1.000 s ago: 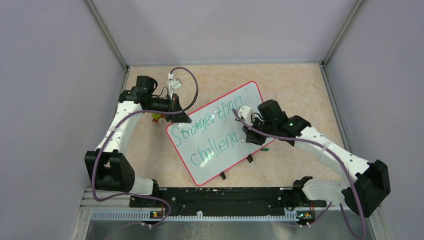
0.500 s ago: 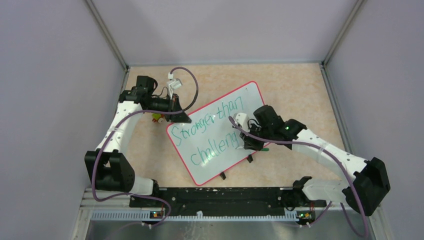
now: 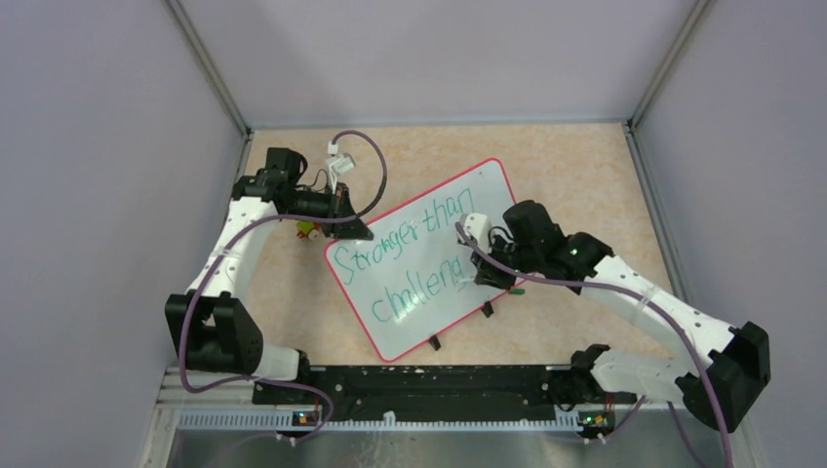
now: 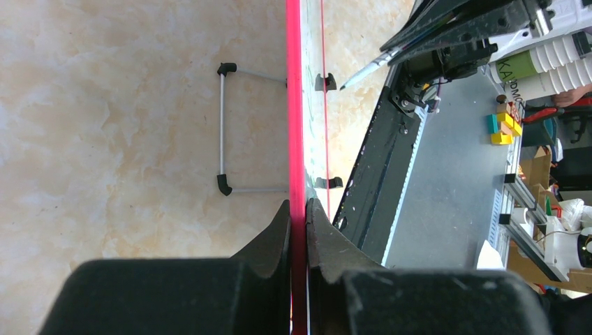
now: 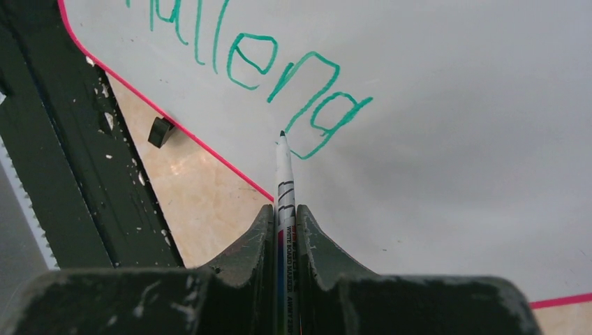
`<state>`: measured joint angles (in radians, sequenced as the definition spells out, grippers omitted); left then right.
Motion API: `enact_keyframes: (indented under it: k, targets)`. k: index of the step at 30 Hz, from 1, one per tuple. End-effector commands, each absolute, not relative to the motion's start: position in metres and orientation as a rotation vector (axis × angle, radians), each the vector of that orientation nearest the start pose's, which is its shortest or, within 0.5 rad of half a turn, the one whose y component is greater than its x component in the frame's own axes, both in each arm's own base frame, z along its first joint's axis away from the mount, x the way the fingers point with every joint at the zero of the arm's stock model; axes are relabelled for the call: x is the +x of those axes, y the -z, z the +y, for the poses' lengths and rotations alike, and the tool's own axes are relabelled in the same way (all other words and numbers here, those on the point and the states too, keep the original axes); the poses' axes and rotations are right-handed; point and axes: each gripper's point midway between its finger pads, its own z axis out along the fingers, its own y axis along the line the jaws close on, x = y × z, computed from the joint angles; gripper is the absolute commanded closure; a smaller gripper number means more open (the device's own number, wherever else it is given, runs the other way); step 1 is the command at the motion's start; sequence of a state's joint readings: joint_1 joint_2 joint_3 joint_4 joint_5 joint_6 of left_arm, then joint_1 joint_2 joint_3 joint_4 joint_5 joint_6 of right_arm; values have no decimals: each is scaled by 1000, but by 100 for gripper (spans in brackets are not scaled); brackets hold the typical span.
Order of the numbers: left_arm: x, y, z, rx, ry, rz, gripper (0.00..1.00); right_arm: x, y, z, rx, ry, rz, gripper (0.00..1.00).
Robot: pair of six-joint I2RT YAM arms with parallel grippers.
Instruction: Write a sentence on the whiteboard
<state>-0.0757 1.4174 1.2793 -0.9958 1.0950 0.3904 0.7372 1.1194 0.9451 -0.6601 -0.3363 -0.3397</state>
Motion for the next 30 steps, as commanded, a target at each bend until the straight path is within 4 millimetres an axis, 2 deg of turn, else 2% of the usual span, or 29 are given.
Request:
enact_keyframes:
  k: [1, 6, 23, 30]
  targets:
    - [265, -239, -171, 934, 1173, 2021, 100, 204, -191, 219, -1283, -545, 1940, 100]
    - [264, -240, -171, 936, 1173, 2019, 100, 214, -194, 214, -1240, -541, 1949, 100]
    - [263, -240, -171, 940, 1170, 2015, 100, 237, -181, 211, -1209, -458, 1978, 100]
    - [264, -239, -171, 938, 1171, 2020, 100, 250, -175, 195, -1176, -404, 2012, 100]
